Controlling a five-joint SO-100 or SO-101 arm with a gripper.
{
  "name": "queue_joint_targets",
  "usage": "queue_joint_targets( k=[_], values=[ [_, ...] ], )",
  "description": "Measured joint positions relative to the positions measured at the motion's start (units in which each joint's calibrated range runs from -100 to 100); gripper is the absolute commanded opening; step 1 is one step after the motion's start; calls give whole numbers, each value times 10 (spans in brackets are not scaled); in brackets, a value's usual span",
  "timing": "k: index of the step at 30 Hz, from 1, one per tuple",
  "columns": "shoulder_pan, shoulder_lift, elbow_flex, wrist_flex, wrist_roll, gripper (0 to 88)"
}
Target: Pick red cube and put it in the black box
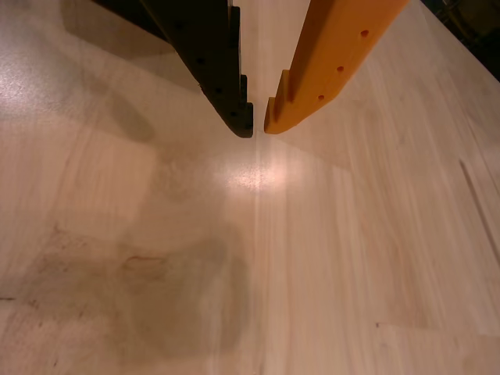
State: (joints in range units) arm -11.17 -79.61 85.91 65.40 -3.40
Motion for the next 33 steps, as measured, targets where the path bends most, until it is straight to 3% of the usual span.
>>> queue_joint_targets(
  k=[12, 33],
  values=[
    [0, -158, 75, 43, -3, 16],
    [2, -181, 77, 63, 1, 10]
  ],
)
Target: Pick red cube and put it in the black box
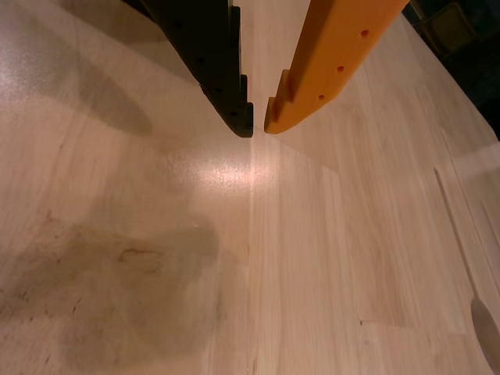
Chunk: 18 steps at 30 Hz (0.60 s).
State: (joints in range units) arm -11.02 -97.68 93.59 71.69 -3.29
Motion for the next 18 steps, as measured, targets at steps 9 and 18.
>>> queue_joint_targets(
  k=[9, 18],
  values=[
    [2, 0, 1, 0, 1, 10],
    [2, 0, 1, 0, 1, 10]
  ],
)
